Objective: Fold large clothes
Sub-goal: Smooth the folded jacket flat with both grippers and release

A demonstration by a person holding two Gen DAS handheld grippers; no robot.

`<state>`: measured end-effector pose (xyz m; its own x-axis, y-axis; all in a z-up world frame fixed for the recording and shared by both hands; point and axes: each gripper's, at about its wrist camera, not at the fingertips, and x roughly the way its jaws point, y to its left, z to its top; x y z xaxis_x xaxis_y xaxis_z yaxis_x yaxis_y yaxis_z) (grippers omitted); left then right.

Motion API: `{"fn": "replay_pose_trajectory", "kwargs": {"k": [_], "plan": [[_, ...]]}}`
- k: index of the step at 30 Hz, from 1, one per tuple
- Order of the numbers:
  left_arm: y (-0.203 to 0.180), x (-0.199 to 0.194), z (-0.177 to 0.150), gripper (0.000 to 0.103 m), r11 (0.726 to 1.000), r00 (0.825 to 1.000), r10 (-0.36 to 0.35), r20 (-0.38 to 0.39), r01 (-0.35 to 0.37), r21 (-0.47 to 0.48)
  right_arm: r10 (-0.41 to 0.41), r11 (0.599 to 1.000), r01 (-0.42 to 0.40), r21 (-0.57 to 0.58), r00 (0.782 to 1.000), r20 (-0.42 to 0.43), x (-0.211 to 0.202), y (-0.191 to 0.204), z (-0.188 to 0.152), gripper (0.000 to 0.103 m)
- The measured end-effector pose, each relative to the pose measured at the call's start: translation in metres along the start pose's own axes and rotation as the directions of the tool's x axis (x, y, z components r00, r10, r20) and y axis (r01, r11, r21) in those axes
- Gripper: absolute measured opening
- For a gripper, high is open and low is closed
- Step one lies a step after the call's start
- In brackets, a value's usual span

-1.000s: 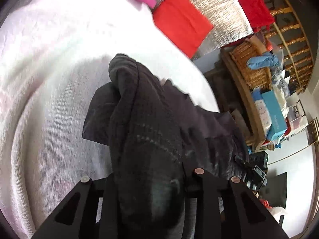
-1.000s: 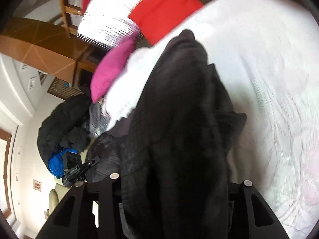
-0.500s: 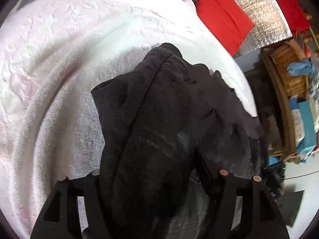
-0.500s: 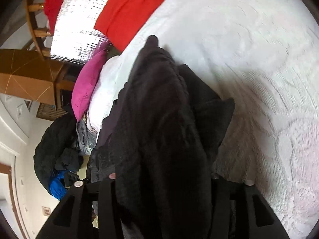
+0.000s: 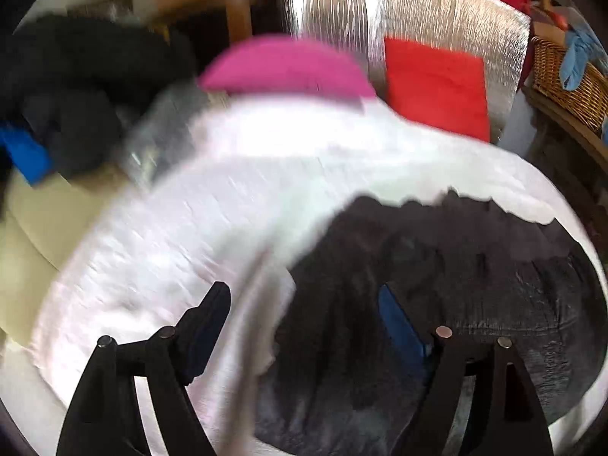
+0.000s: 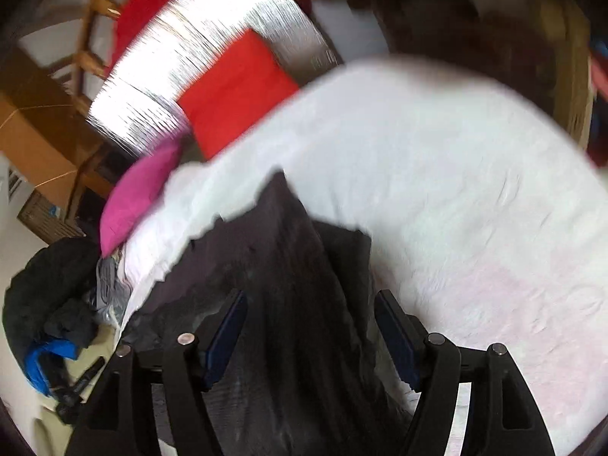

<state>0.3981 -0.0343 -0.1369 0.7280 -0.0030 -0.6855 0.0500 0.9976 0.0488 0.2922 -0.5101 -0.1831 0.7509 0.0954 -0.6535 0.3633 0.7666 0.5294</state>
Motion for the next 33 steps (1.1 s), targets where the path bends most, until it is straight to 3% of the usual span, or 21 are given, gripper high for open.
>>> {"fn": "replay_pose_trajectory", "kwargs": {"k": [4, 8, 12, 17, 21, 25, 28, 30, 33], "plan": [[-0.008, -0.027, -0.005, 0.081, 0.996, 0.994, 0.061, 0.094, -0.067, 0.053, 0.074, 0.99, -0.058, -0.128, 0.989, 0.126, -0.03, 0.034, -0.016, 0.072], [-0.004, -0.046, -0.023, 0.081, 0.997, 0.993, 0.041, 0.107, -0.048, 0.061, 0.086, 0.976, -0.064, -0.207, 0.991, 0.1, -0.027, 0.063, -0.033, 0.071], [-0.011, -0.044, -0.035, 0.081, 0.995, 0.994, 0.041, 0.099, -0.05, 0.09, 0.02, 0.969, -0.006, -0.245, 0.998, 0.054, -0.011, 0.073, -0.044, 0.071], [-0.015, -0.019, -0.049, 0.081, 0.991, 0.998, 0.064, 0.03, -0.067, 0.115, -0.047, 0.989, 0.035, -0.141, 0.996, -0.08, 0.026, 0.041, -0.048, 0.071], [-0.016, 0.033, -0.063, 0.082, 0.99, 0.984, 0.083, -0.155, -0.063, 0.129, -0.127, 0.986, 0.107, -0.126, 0.98, -0.155, 0.055, 0.031, -0.049, 0.071], [-0.009, 0.038, -0.058, 0.082, 0.997, 0.983, 0.038, -0.18, -0.025, 0.073, -0.134, 0.982, 0.118, -0.146, 0.985, -0.105, 0.044, 0.042, -0.044, 0.071], [0.0, 0.025, -0.045, 0.082, 1.0, 0.994, -0.017, -0.11, 0.018, 0.006, -0.041, 0.988, 0.045, -0.149, 0.999, 0.031, 0.02, 0.056, -0.029, 0.071], [-0.001, 0.027, -0.038, 0.082, 1.0, 0.997, 0.014, -0.078, -0.014, 0.008, -0.012, 0.983, 0.03, -0.183, 0.995, 0.097, 0.018, 0.069, -0.017, 0.071], [-0.004, 0.053, -0.036, 0.082, 0.999, 0.988, 0.045, -0.146, -0.043, 0.019, -0.016, 0.986, 0.024, -0.167, 0.999, 0.046, 0.046, 0.069, -0.007, 0.071]]}}
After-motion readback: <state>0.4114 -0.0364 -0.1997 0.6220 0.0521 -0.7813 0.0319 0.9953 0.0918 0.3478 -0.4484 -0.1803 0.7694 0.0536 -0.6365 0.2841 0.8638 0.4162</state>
